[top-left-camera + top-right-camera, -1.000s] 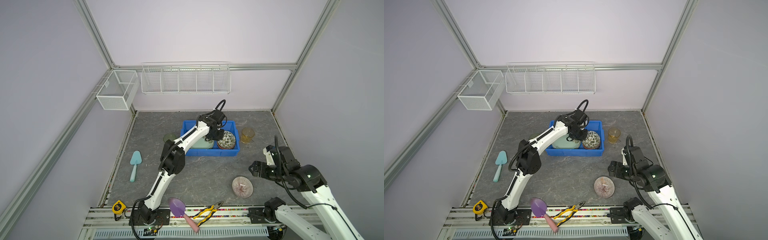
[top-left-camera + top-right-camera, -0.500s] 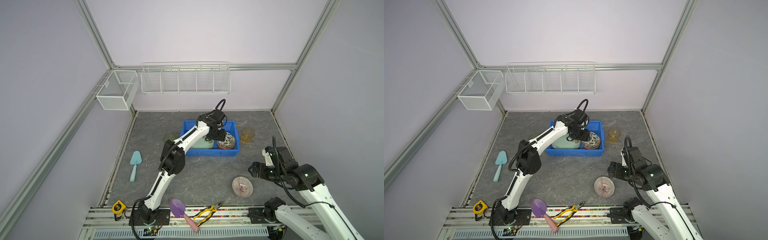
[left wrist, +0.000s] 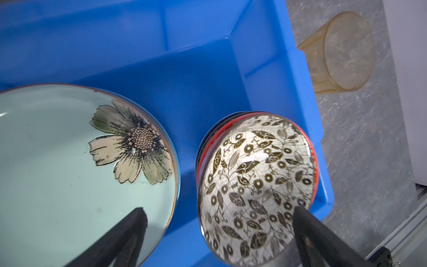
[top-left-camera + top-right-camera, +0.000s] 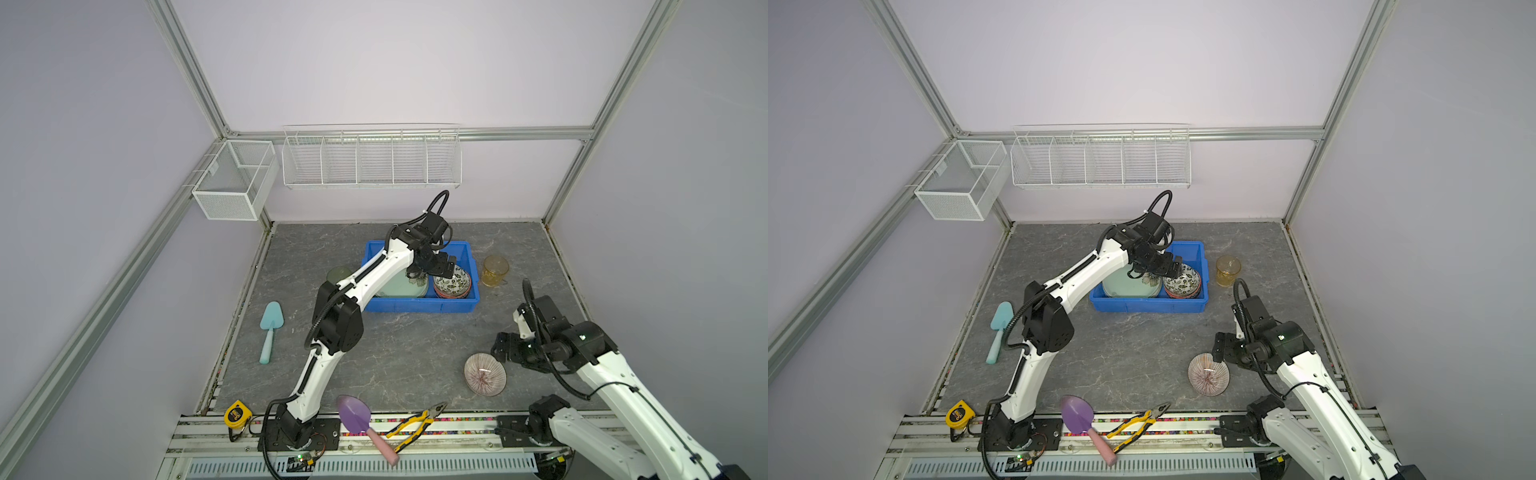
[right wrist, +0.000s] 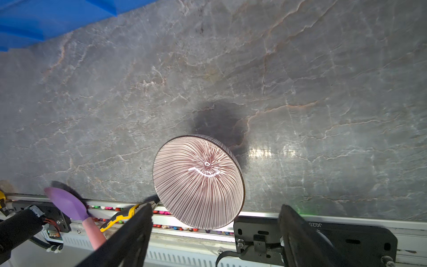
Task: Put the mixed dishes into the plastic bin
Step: 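Open the left gripper and raise it while the right gripper grips the purple-striped bowl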
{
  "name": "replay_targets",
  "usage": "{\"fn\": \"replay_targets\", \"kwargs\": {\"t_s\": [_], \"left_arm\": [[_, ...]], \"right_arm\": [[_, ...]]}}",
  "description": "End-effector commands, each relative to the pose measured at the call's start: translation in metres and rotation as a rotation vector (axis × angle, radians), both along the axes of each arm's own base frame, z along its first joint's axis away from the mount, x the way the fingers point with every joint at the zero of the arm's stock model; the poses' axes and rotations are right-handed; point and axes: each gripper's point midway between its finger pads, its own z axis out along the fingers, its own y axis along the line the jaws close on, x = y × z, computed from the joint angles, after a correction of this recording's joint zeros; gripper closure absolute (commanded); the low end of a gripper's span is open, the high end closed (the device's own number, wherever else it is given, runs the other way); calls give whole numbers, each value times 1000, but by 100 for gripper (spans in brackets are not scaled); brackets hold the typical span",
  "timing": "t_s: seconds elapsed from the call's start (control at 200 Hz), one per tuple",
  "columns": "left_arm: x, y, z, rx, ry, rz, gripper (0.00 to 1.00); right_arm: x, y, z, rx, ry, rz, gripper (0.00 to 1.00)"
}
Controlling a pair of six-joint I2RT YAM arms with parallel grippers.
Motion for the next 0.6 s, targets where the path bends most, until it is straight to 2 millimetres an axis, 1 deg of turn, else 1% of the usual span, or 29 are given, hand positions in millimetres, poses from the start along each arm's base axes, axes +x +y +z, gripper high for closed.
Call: {"fn": "replay_targets", "kwargs": {"t_s": [0.0,0.195,0.315,0.425,0.595], "left_arm": [[-6,14,28,-3,-50,5,2],[-18,27,40,-18,-66,13,2],[-28,35,45,-31,-66,8,2],[-37,45,42,-14,-59,2,2],[-42,62,36,28,-50,29,2]], "right_arm": [[-2,2,-9,16,20,-15,12],[-7,5,-29,28,67,-14,10],[-9,5,-39,19,101,-13,4],[-8,8,-44,35,102,-19,0],[-6,12,-53,59,97,-37,15]]}}
